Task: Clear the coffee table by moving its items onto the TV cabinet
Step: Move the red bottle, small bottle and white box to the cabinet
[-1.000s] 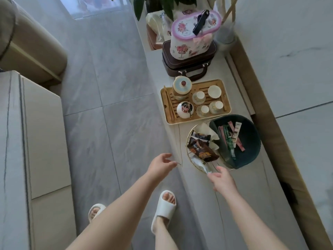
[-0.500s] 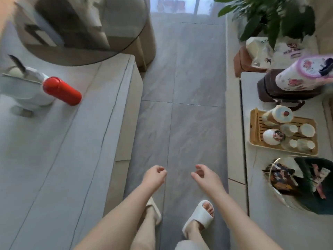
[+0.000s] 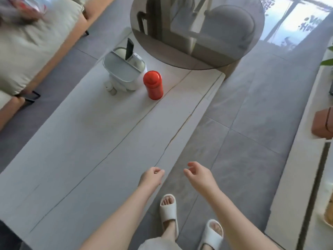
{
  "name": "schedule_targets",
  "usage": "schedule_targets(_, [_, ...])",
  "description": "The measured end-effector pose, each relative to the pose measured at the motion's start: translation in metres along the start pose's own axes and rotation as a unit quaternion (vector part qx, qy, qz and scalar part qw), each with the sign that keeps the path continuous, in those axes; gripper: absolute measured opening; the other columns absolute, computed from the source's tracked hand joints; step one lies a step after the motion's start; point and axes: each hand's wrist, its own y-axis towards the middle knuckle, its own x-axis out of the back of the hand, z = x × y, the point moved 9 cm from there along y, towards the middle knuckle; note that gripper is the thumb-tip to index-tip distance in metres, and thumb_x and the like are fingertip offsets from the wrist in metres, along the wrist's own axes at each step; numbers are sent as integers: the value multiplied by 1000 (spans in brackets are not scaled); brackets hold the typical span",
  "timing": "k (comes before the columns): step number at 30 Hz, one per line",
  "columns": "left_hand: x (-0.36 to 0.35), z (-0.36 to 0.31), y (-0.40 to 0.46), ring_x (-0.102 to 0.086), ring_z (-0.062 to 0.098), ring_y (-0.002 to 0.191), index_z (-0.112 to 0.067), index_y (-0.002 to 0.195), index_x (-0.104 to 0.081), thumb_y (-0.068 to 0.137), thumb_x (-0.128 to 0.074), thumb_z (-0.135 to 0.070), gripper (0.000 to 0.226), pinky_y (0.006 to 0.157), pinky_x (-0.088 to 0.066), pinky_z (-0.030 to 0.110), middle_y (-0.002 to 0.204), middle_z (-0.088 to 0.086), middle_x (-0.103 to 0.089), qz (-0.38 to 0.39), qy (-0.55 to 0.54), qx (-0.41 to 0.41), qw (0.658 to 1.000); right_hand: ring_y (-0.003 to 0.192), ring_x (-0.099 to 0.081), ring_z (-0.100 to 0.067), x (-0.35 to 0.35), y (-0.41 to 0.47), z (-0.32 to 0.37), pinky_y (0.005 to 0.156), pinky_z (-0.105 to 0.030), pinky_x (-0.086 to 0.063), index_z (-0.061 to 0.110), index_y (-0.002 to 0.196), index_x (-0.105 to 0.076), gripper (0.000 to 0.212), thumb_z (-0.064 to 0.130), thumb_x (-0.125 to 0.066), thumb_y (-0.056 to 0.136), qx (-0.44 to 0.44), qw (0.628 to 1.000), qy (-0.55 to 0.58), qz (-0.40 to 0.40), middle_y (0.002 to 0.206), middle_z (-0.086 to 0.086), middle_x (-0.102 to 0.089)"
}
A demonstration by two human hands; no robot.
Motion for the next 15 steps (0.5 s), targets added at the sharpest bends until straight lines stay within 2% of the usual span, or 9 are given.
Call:
schedule_targets(3, [24, -1, 8, -57, 22, 70, -10, 108, -61, 89, -57, -28, 27, 72, -41, 28, 83, 8, -63, -14, -33, 2, 999, 105, -59, -16, -4, 16, 37, 90, -29, -44, 20, 126, -52, 39, 35, -50, 90, 26, 999, -19, 12, 110, 3, -65])
schedule_targets(5, [36, -4, 13, -58, 22, 70, -11, 107, -61, 89, -57, -30, 26, 71, -43, 28, 86, 8, -65, -25, -53, 7, 998, 103, -59, -17, -5, 27, 57, 90, -30, -46, 20, 125, -52, 39, 35, -50, 90, 38, 999, -31, 24, 107, 4, -64])
schedule_targets(7, [46, -8, 17, -58, 21, 69, -11, 106, -61, 89, -57, -31, 27, 71, -43, 28, 94, 12, -68, -40, -74, 12, 996, 100, -63, -21, -6, 40, 74, 91, -37, -50, 19, 125, -51, 39, 36, -49, 89, 43, 998, -33, 44, 110, 2, -64])
schedule_targets(9, [57, -16, 23, -59, 19, 68, -12, 106, -61, 88, -57, -32, 27, 71, -43, 27, 92, 11, -67, -55, -97, 18, 994, 100, -64, -23, -7, 54, 92, 93, -37, -50, 19, 127, -50, 41, 37, -48, 90, 56, 995, -56, 58, 114, 0, -65])
schedule_targets(12, [73, -34, 36, -60, 19, 68, -18, 100, -61, 87, -57, -34, 21, 69, -47, 29, 78, 1, -63, -80, -126, 25, 988, 109, -59, -20, -4, 79, 119, 95, -31, -46, 19, 129, -50, 42, 38, -47, 91, 86, 988, -115, 65, 120, -1, -63])
schedule_targets(15, [89, -59, 55, -61, 21, 71, -21, 96, -60, 87, -57, -35, 16, 69, -48, 30, 74, -1, -62, -97, -150, 26, 984, 119, -53, -20, 5, 108, 150, 97, -31, -43, 19, 132, -47, 44, 37, -48, 93, 125, 978, -149, 74, 128, -4, -58])
